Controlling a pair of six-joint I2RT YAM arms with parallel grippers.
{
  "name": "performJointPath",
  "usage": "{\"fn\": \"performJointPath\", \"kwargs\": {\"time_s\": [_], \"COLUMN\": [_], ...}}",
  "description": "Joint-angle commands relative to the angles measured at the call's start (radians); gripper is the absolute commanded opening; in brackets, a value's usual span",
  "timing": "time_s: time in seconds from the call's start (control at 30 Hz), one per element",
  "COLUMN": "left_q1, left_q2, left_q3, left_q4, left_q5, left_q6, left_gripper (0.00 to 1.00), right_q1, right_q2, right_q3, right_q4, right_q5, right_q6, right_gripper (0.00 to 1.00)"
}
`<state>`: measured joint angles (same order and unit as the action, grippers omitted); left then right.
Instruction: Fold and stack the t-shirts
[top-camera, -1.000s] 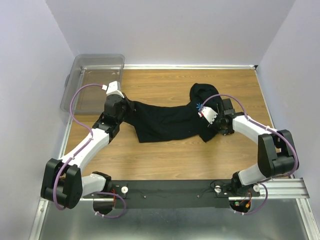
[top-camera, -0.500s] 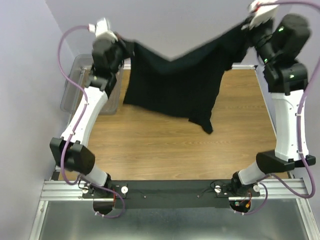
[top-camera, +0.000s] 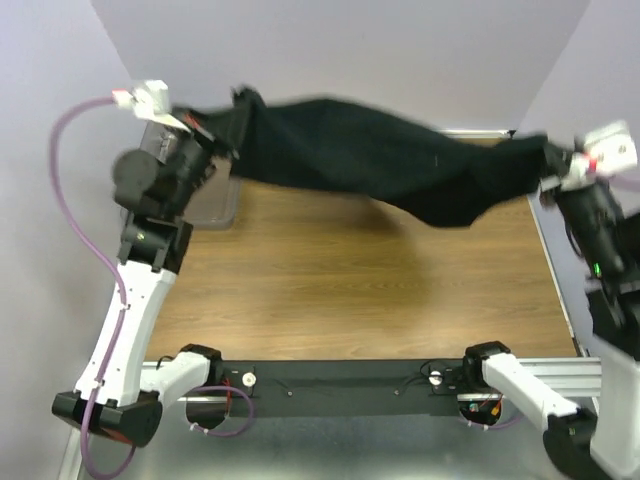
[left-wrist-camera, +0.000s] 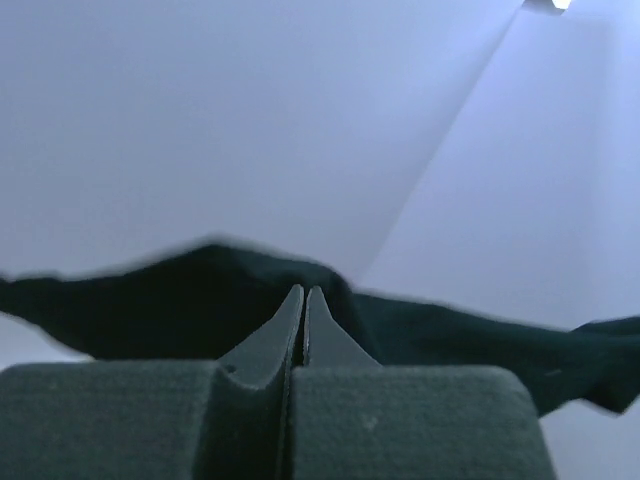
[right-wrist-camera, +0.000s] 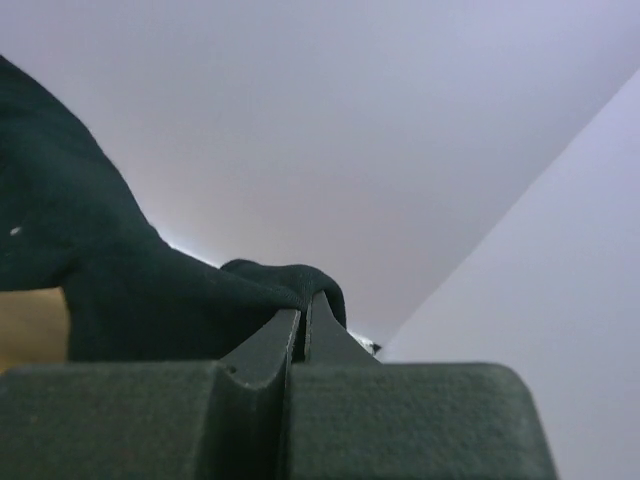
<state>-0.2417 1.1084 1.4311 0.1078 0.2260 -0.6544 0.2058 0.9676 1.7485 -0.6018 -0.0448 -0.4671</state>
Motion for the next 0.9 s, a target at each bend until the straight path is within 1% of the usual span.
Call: {"fn": "performJointPath", "kwargs": {"time_s": [0.0, 0.03, 0.07, 0.1, 0.13, 0.17, 0.2, 0.27, 0.3, 0.33, 0.37, 0.4, 0.43, 0.47, 0.5, 0.53, 0.57, 0.6, 0.63, 0.67, 0.7, 0.73, 0.77, 0.8, 0.83, 0.87], "left_q1": [0.004, 0.002, 0.002, 0.001, 0.001, -0.001, -0.001, -0.001, -0.001, -0.001, -0.001, -0.001, -0.001, -0.001, -0.001, -0.001, 0.001, -0.001, -0.001, -0.001, -0.001, -0.001, -0.001, -0.001, -0.001, -0.001], "left_q2": [-0.050, -0.067, -0.080, -0.097, -0.117, -0.130, -0.145, -0.185, -0.191, -0.206, -0.211, -0.223, -0.229, -0.234, -0.246, -0.254, -0.265, -0.274, -0.288, -0.312, -0.324, -0.337, -0.332, -0.323, -0.297, -0.274], "left_q3": [-0.508, -0.511, -0.571, -0.680, -0.713, -0.736, -0.783, -0.805, -0.808, -0.808, -0.807, -0.802, -0.798, -0.795, -0.785, -0.779, -0.764, -0.753, -0.741, -0.729, -0.712, -0.706, -0.701, -0.692, -0.693, -0.698], "left_q4": [-0.076, -0.085, -0.092, -0.095, -0.138, -0.169, -0.189, -0.252, -0.276, -0.295, -0.327, -0.364, -0.364, -0.403, -0.424, -0.462, -0.482, -0.500, -0.517, -0.540, -0.542, -0.528, -0.517, -0.496, -0.440, -0.395], "left_q5": [0.119, 0.119, 0.154, 0.186, 0.214, 0.229, 0.254, 0.285, 0.286, 0.292, 0.299, 0.293, 0.289, 0.285, 0.282, 0.277, 0.254, 0.236, 0.214, 0.158, 0.129, 0.101, 0.040, 0.017, -0.009, -0.028], "left_q6": [0.022, 0.024, 0.024, 0.019, 0.028, 0.036, 0.035, 0.045, 0.052, 0.058, 0.073, 0.082, 0.093, 0.105, 0.131, 0.142, 0.151, 0.165, 0.170, 0.174, 0.176, 0.183, 0.185, 0.188, 0.188, 0.187], "left_gripper": [0.00, 0.00, 0.00, 0.00, 0.00, 0.00, 0.00, 0.00, 0.00, 0.00, 0.00, 0.00, 0.00, 0.00, 0.00, 0.03, 0.24, 0.40, 0.52, 0.70, 0.76, 0.80, 0.80, 0.80, 0.80, 0.80], "right_q1": [-0.003, -0.005, -0.003, -0.003, -0.003, -0.005, -0.006, -0.006, -0.006, -0.006, -0.006, -0.006, -0.006, -0.006, -0.006, -0.006, -0.006, -0.006, -0.006, -0.006, -0.006, -0.006, -0.006, -0.006, -0.006, -0.006], "right_q2": [-0.175, -0.199, -0.222, -0.239, -0.269, -0.282, -0.294, -0.305, -0.297, -0.290, -0.259, -0.247, -0.236, -0.221, -0.216, -0.214, -0.208, -0.198, -0.182, -0.158, -0.086, -0.046, 0.006, 0.057, 0.168, 0.221], "right_q3": [-0.267, -0.296, -0.316, -0.325, -0.333, -0.357, -0.378, -0.465, -0.495, -0.513, -0.524, -0.523, -0.518, -0.514, -0.515, -0.523, -0.537, -0.579, -0.580, -0.621, -0.650, -0.709, -0.748, -0.779, -0.800, -0.829], "right_q4": [-0.181, -0.182, -0.343, -0.451, -0.569, -0.728, -0.752, -0.774, -0.768, -0.765, -0.765, -0.759, -0.747, -0.687, -0.644, -0.559, -0.497, -0.430, -0.376, -0.283, -0.220, -0.152, -0.022, 0.041, 0.100, 0.203], "right_q5": [-0.129, -0.189, -0.264, -0.347, -0.492, -0.516, -0.515, -0.485, -0.477, -0.484, -0.494, -0.504, -0.504, -0.485, -0.465, -0.410, -0.368, -0.318, -0.273, -0.198, -0.157, -0.076, -0.044, -0.021, -0.007, 0.002], "right_q6": [-0.135, -0.136, -0.198, -0.262, -0.348, -0.423, -0.470, -0.487, -0.482, -0.479, -0.478, -0.473, -0.457, -0.400, -0.366, -0.345, -0.275, -0.231, -0.200, -0.135, -0.080, -0.020, 0.089, 0.134, 0.174, 0.244], "right_gripper": [0.01, 0.01, 0.00, 0.01, 0.01, 0.01, 0.00, 0.01, 0.06, 0.30, 0.41, 0.57, 0.57, 0.70, 0.74, 0.81, 0.86, 0.90, 0.93, 0.94, 0.94, 0.94, 0.93, 0.92, 0.88, 0.86]}}
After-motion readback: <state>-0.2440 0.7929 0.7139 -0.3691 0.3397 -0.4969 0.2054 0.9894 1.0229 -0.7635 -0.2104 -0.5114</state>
